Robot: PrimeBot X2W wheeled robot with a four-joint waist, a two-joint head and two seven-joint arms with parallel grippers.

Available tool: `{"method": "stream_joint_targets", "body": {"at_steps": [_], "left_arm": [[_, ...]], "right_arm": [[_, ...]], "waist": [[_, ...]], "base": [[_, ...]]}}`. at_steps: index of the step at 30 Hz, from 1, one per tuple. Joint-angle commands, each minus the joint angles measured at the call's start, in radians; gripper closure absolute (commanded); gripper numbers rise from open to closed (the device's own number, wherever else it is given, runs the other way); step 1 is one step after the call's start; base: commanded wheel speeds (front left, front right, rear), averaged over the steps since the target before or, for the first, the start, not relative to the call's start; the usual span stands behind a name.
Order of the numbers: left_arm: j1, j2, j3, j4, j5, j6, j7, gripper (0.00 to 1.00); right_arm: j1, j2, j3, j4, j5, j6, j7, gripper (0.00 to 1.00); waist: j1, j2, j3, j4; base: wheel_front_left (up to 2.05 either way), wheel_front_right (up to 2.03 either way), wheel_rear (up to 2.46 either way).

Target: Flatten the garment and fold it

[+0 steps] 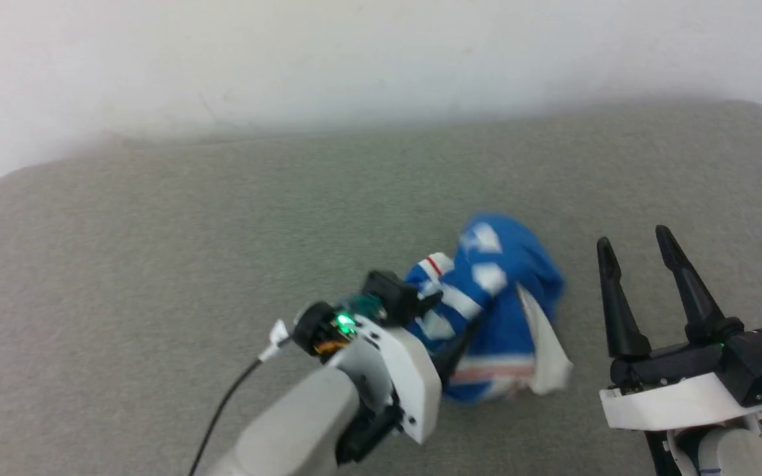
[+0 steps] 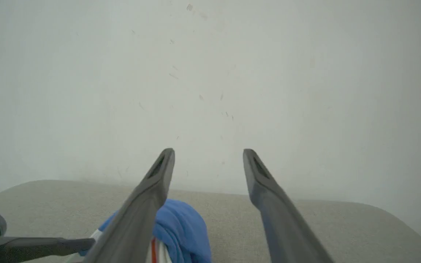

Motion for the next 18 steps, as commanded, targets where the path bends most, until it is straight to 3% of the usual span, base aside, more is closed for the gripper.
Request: {"method": "stream_joint_targets", "body": {"at_steps": [1, 4, 10, 14, 18], "left_arm": [[0.013, -0.021, -0.031, 0.04, 0.025, -0.01, -0.022, 0.0], [0.014, -0.053, -0.073, 0.1, 0.045, -0.024, -0.065, 0.0], [-0.009, -0.075, -0.059, 0.138, 0.04, -0.031, -0.187, 0.0], [-0.024, -0.055, -0.019, 0.128, 0.045, -0.011, -0.263, 0.0], [-0.029, 0.006, 0.053, 0.074, 0.069, 0.037, -0.312, 0.0]], "right_arm": [[-0.013, 0.003, 0.002, 0.006, 0.008, -0.002, -0.005, 0.0], [-0.013, 0.003, -0.001, 0.013, 0.011, -0.002, -0.005, 0.0], [0.002, 0.003, -0.012, 0.033, 0.008, -0.002, -0.005, 0.0], [0.014, 0.003, -0.021, 0.046, 0.012, -0.002, -0.005, 0.0], [0.041, 0.003, -0.031, 0.058, 0.005, -0.002, -0.005, 0.0]], "waist": [[0.0, 0.0, 0.063, -0.093], [0.0, 0.0, 0.069, -0.102], [0.0, 0.0, 0.037, -0.076], [0.0, 0.0, 0.006, -0.049], [0.0, 0.0, -0.028, -0.009]], "base": [[0.0, 0.0, 0.0], [0.0, 0.0, 0.0], [0.0, 0.0, 0.0], [0.0, 0.0, 0.0], [0.0, 0.0, 0.0]]}}
